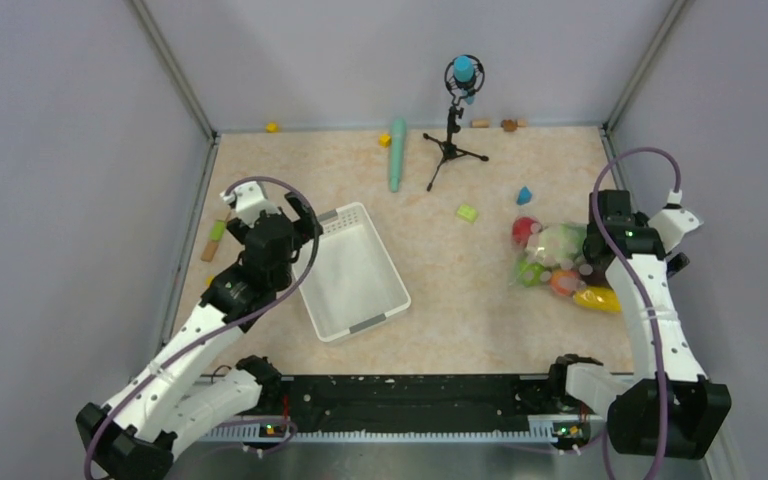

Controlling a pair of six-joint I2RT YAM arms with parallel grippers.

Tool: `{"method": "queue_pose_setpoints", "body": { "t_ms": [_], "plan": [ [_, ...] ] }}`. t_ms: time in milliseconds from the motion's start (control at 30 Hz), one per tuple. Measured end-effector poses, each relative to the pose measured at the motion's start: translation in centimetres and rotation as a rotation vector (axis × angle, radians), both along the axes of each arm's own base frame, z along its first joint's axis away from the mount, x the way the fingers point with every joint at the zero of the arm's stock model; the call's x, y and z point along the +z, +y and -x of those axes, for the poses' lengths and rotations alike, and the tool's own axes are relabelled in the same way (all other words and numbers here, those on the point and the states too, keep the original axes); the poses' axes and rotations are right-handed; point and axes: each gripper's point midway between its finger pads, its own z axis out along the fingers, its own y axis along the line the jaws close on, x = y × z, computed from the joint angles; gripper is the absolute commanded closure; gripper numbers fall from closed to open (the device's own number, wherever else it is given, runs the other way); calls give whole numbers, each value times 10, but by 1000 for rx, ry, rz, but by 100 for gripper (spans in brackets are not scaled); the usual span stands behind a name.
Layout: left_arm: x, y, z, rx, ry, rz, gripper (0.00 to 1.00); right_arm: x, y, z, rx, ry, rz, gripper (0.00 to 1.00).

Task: Place the food in the zip-top bag and seal the zipper
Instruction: Place the zipper food storage bag at the center of the board, then reset both arms

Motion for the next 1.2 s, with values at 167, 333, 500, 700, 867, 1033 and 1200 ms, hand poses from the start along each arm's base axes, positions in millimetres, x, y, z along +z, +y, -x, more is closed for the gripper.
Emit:
{"method": "queue_pose_setpoints", "body": {
  "t_ms": [167, 333, 500, 700, 867, 1033, 1200],
  "plan": [
    [7, 15, 21, 38, -33, 65, 3, 1, 2, -2, 8, -31, -14, 14],
    [3, 28, 43, 61, -21, 107, 3, 0, 21, -12, 147, -135, -105, 12],
    [-5, 38, 60, 82, 12, 124, 3, 8, 61, -28, 443, -307, -219, 2],
    [-21, 54, 75, 144, 85, 91, 3, 44, 85, -37, 642, -498, -200, 1],
    [-25, 57, 78, 154, 103, 78, 3, 54, 94, -44, 721, -528, -191, 1],
    [-22, 57, 80, 151, 90, 87, 3, 51, 99, -46, 766, -517, -193, 1],
    [-20, 58, 82, 145, 73, 99, 3, 52, 101, -45, 788, -537, -179, 1]
  ]
}}
